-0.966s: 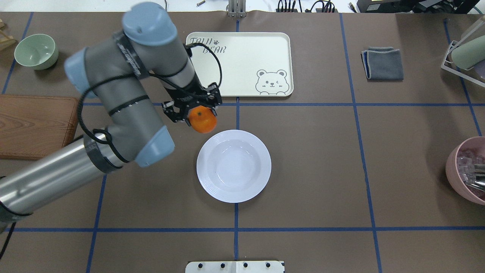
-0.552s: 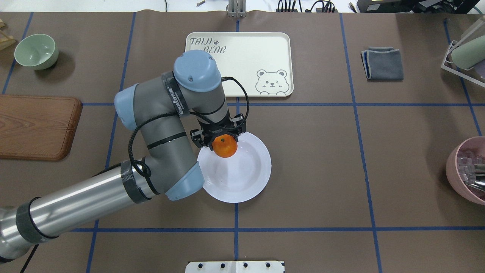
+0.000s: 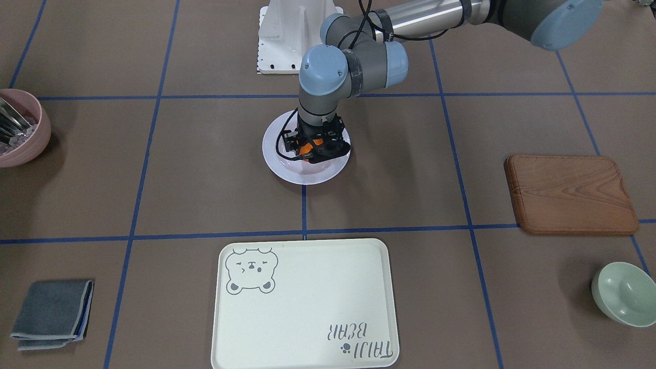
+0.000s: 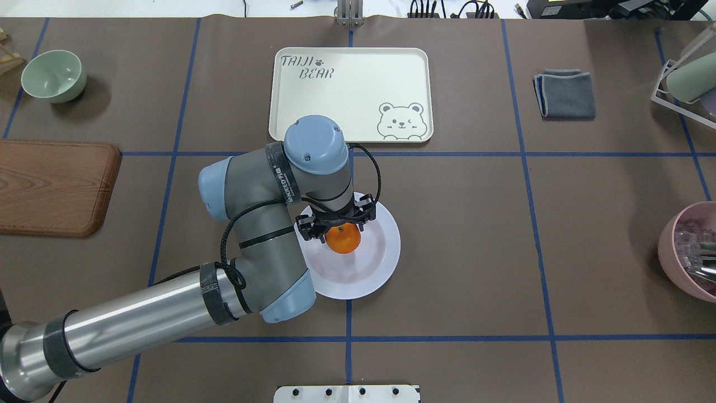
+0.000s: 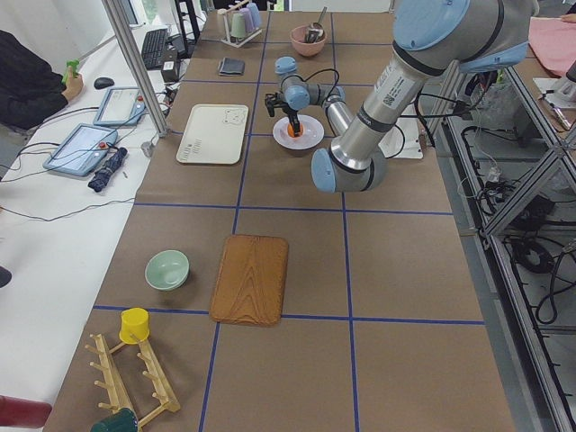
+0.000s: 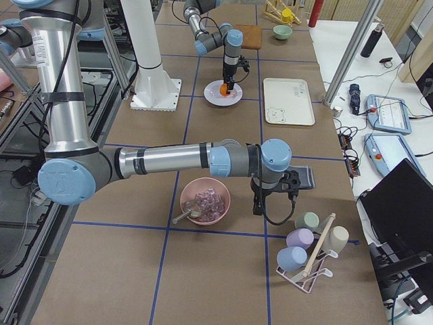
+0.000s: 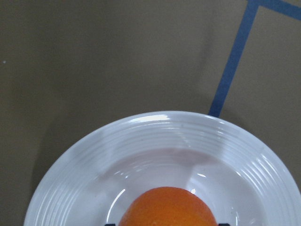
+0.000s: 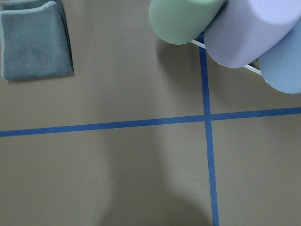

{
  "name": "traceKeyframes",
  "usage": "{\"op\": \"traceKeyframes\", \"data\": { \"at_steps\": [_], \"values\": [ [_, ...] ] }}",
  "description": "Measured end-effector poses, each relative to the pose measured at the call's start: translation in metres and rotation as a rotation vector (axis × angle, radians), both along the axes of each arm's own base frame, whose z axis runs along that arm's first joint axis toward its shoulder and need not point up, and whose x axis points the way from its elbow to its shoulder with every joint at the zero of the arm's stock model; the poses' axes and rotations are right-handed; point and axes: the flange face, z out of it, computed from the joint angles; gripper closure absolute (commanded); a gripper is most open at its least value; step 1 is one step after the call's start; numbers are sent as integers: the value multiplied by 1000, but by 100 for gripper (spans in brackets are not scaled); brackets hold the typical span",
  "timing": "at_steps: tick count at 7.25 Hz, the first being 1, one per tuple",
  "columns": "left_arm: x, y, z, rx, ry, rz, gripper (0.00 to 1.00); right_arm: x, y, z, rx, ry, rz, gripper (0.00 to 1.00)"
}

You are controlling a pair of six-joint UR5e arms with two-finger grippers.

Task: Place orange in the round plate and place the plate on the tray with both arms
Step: 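Carry the orange with the left gripper and lower it onto the white plate, then withdraw the left arm to rest while the right arm reaches toward the plate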

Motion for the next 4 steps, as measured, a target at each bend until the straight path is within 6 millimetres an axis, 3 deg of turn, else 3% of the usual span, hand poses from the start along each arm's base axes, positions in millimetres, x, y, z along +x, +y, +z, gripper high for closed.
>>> {"op": "traceKeyframes", "data": {
  "at_steps": [1, 2, 3, 4],
  "values": [
    [-8, 2, 2, 30, 18, -7, 2, 0, -1, -2, 2, -7, 0, 0],
    [-28, 4, 4, 67, 45, -12, 2, -3, -1, -4, 3, -25, -4, 0],
    [-61, -4, 9, 100, 61, -28, 2, -8, -2, -8, 4, -53, -12, 0],
    [-101, -27, 16, 129, 48, -56, 2, -18, -4, -14, 8, -85, -27, 0]
  ]
}}
